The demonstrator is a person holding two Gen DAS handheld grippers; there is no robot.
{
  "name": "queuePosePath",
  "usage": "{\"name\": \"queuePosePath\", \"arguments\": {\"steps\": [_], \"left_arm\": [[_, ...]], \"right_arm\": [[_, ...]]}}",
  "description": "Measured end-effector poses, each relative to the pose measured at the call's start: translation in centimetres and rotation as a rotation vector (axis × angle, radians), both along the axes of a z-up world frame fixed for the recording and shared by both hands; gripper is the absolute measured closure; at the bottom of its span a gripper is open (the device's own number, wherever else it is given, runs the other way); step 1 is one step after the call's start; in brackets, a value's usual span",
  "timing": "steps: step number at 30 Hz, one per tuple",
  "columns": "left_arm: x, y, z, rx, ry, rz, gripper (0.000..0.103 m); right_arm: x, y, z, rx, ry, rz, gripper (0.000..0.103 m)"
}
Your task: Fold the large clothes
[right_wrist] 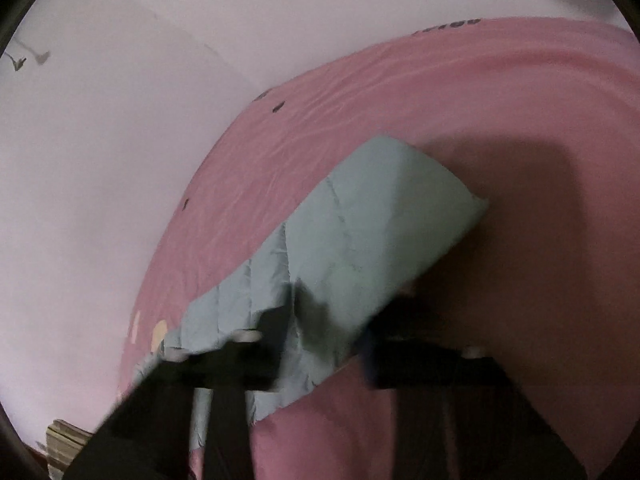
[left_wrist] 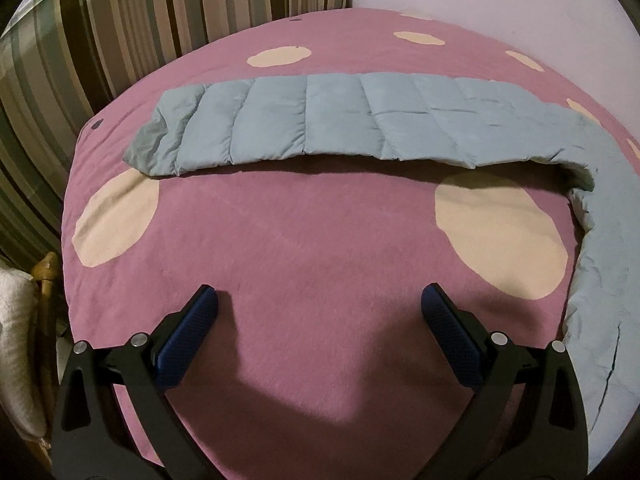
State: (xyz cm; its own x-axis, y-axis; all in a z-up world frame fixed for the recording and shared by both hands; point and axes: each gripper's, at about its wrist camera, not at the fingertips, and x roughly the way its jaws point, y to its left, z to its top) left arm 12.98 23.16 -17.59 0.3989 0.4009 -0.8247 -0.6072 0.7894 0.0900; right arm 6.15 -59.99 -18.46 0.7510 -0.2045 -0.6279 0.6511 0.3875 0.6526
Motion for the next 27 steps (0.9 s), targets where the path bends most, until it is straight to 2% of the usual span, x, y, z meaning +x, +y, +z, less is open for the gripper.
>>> {"name": "queuePosePath", "arguments": {"steps": [4, 9, 13, 17, 20, 23, 27], "left_arm": [[-0.1, 0.0, 0.0, 0.001, 0.0, 0.0, 0.002], [-0.1, 0.0, -0.1, 0.002, 0.003, 0.0, 0.002], [-0.1, 0.1, -0.1, 0.001, 0.004, 0.0, 0.002], [0.0, 0.0, -0.2, 0.003, 0.005, 0.0, 0.002], [0.0, 0.1, -0.3, 0.0, 0.004, 0.0, 0.002], [-0.1, 0.2, -0.3, -0.006, -0.001, 0.0, 0.002], [-0.2, 0.3, -0.4, -0.009, -0.004, 0.0, 0.002]], "right_arm": [[0.4, 0.6, 1.9, -0.059, 0.008, 0.026, 0.097], [3.2, 5.2, 6.9, -0.202, -0.031, 0.152, 0.097], [7.5, 12.1, 10.6, -0.315, -0.059, 0.336, 0.097], [11.8, 20.0, 12.6, -0.391, -0.07, 0.524, 0.097], [14.7, 25.5, 13.0, -0.439, -0.07, 0.644, 0.097], [16.4, 30.9, 12.9, -0.445, -0.07, 0.757, 0.097], [19.3, 37.5, 11.4, -0.475, -0.035, 0.896, 0.097]]}}
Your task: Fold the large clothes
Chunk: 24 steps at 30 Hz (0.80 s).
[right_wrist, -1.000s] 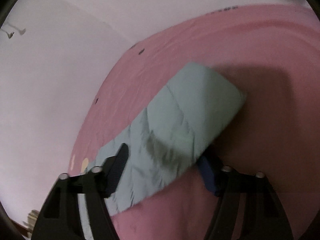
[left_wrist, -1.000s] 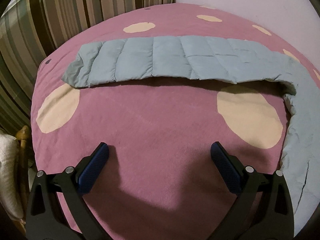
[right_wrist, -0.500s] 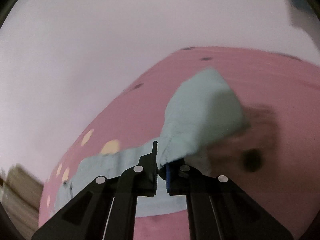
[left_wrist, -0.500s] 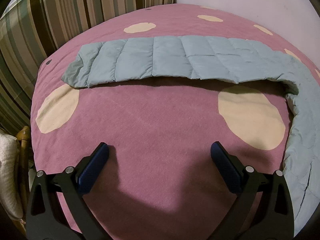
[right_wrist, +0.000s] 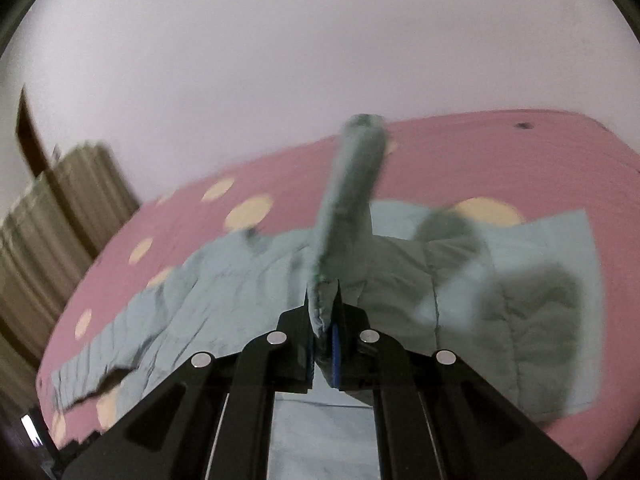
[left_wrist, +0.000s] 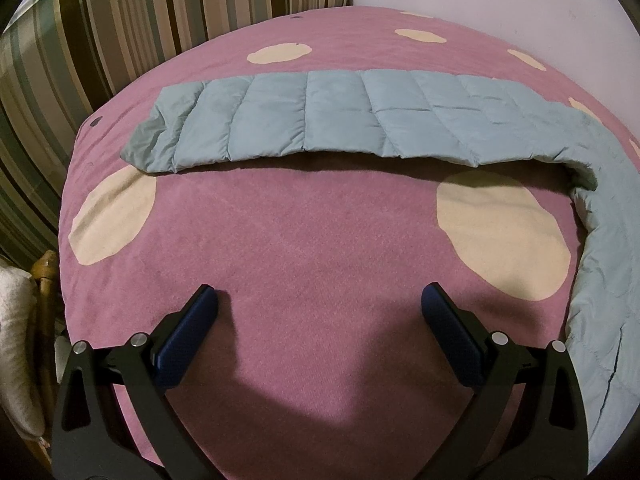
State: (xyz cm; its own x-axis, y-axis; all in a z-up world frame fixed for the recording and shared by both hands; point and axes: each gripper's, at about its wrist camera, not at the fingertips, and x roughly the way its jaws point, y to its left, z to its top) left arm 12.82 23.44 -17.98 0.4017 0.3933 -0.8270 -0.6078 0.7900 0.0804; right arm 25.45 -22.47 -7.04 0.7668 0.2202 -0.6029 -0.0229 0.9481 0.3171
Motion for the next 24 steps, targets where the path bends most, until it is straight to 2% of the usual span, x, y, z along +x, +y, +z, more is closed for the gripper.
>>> {"name": "queuePosePath", "arguments": {"steps": [8, 15, 18, 19, 20, 24], "left_arm": [[0.0, 0.0, 0.0, 0.001, 0.001, 0.0, 0.002], [0.0, 0.0, 0.0, 0.001, 0.002, 0.0, 0.002], [0.0, 0.0, -0.1, 0.001, 0.002, 0.0, 0.002], [0.0, 0.0, 0.0, 0.001, 0.001, 0.0, 0.002], [0.0, -0.1, 0.0, 0.001, 0.001, 0.0, 0.002], [0.1, -0.1, 0.0, 0.001, 0.002, 0.0, 0.002]], "right_arm": [[1.5, 9.0, -3.6, -0.115, 0.084, 0.185, 0.097], [3.0, 12.7, -7.6, -0.187, 0.18, 0.263, 0.092], [3.3, 13.1, -7.5, -0.155, 0.183, 0.289, 0.075], [2.7, 12.7, -7.3, -0.134, 0.183, 0.3, 0.062], [2.6, 12.5, -7.2, -0.108, 0.183, 0.314, 0.053], [1.0, 11.5, -5.4, -0.045, 0.143, 0.34, 0.053]]}}
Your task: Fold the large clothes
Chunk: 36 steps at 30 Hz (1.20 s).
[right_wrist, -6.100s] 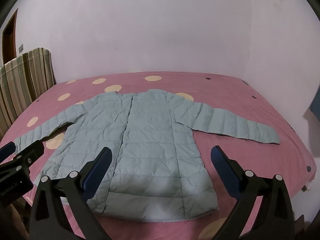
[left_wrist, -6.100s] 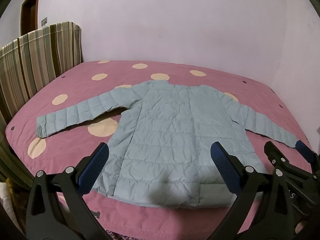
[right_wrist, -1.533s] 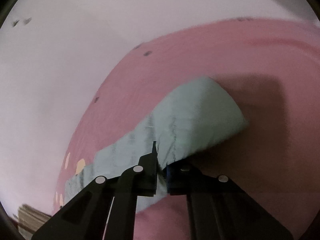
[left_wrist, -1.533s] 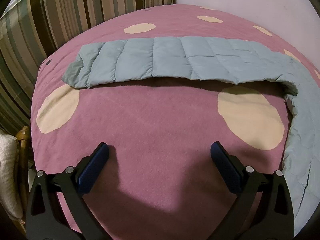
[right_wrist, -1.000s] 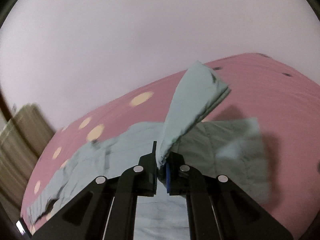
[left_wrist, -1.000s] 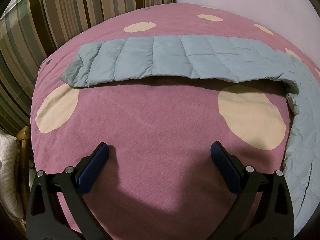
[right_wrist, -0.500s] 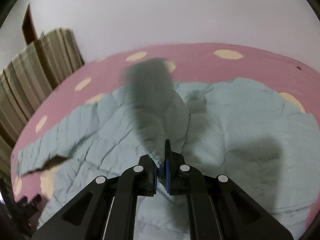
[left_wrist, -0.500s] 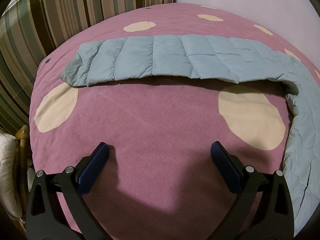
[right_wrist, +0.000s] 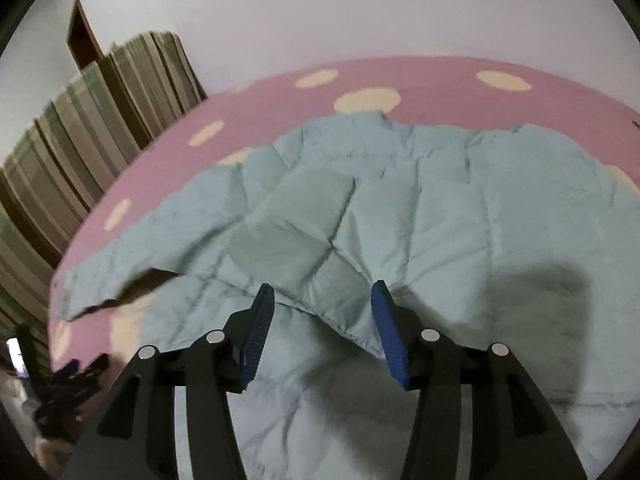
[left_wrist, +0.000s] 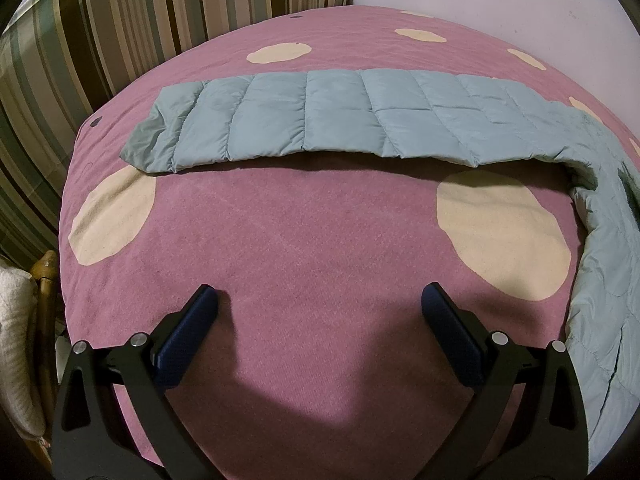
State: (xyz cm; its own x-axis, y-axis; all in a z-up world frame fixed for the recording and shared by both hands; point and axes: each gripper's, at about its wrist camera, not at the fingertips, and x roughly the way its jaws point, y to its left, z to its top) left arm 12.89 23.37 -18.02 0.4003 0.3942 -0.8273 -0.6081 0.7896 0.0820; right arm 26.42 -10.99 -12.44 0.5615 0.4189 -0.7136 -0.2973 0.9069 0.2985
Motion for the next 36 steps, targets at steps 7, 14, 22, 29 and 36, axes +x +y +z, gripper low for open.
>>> {"name": "queuePosePath", "arguments": {"steps": [7, 14, 22, 29, 36], "left_arm": [[0.0, 0.0, 0.0, 0.001, 0.001, 0.0, 0.002], [0.1, -0.1, 0.0, 0.003, 0.003, 0.0, 0.002], [0.0, -0.1, 0.0, 0.007, 0.007, 0.0, 0.002], [0.0, 0.0, 0.0, 0.005, 0.007, -0.001, 0.002], [0.0, 0.0, 0.0, 0.007, 0.008, -0.001, 0.002]], "right_arm": [[-2.1, -13.0, 3.4, 0.013, -0.062, -0.265, 0.077], [-2.2, -22.7, -1.4, 0.039, 0.083, -0.477, 0.083], [-1.2, -22.2, -2.9, 0.045, 0.118, -0.435, 0.084], [3.0, -24.4, 1.0, 0.048, 0.0, -0.508, 0.083], [7.4, -25.9, -2.8, 0.026, 0.108, -0.535, 0.083]]}}
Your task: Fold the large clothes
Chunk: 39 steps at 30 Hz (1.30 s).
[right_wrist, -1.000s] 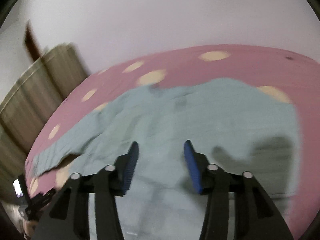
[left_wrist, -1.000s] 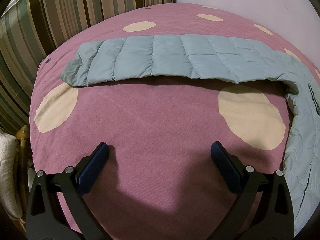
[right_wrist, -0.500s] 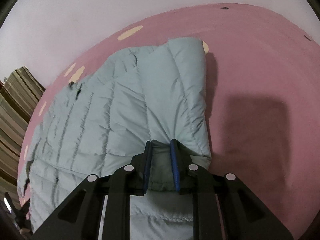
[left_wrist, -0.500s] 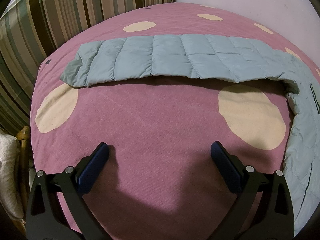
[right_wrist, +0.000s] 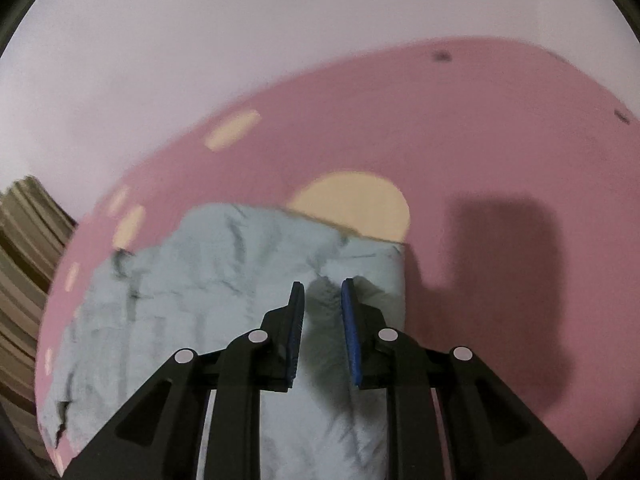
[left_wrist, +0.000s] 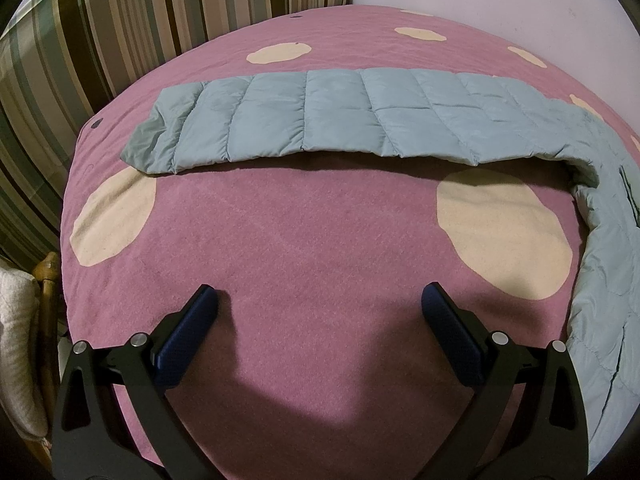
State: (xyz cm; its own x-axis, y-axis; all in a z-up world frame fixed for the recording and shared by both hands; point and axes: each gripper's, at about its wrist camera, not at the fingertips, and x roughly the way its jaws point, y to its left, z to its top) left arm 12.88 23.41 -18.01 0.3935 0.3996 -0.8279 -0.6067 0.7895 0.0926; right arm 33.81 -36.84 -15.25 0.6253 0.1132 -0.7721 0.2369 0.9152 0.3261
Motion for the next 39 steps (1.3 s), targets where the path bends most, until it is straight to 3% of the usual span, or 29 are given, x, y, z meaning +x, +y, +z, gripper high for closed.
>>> {"name": "queuePosePath", "arguments": {"steps": [1, 4, 9, 11, 13, 19, 28, 39], "left_arm": [[0.0, -0.1, 0.0, 0.0, -0.001, 0.0, 0.002], [0.0, -0.1, 0.0, 0.001, 0.002, 0.0, 0.002], [0.1, -0.1, 0.0, 0.002, 0.001, 0.0, 0.002], [0.1, -0.1, 0.0, 0.002, 0.002, 0.0, 0.002], [0.1, -0.1, 0.0, 0.002, 0.002, 0.0, 0.002], [0.1, -0.1, 0.1, -0.001, 0.0, 0.001, 0.002], [0.1, -0.1, 0.1, -0.003, -0.003, 0.0, 0.002], [-0.4, 0.2, 0.2, -0.031, -0.036, -0.005, 0.002]], "right_arm": [[0.9, 0.0, -1.8, 0.011, 0.066, 0.002, 0.083], [1.1, 0.0, -2.9, 0.016, 0.06, 0.006, 0.084], [-1.3, 1.7, 1.0, -0.058, 0.017, -0.011, 0.079], [-3.1, 3.0, 2.3, -0.084, -0.018, -0.008, 0.055], [-5.3, 4.7, 3.3, -0.085, -0.05, 0.004, 0.049], [-8.6, 8.5, 1.5, -0.093, -0.025, 0.035, 0.049], [-8.7, 9.6, -1.9, -0.206, 0.014, 0.08, 0.048], [-8.7, 10.1, -2.1, -0.223, -0.006, 0.088, 0.043]]}}
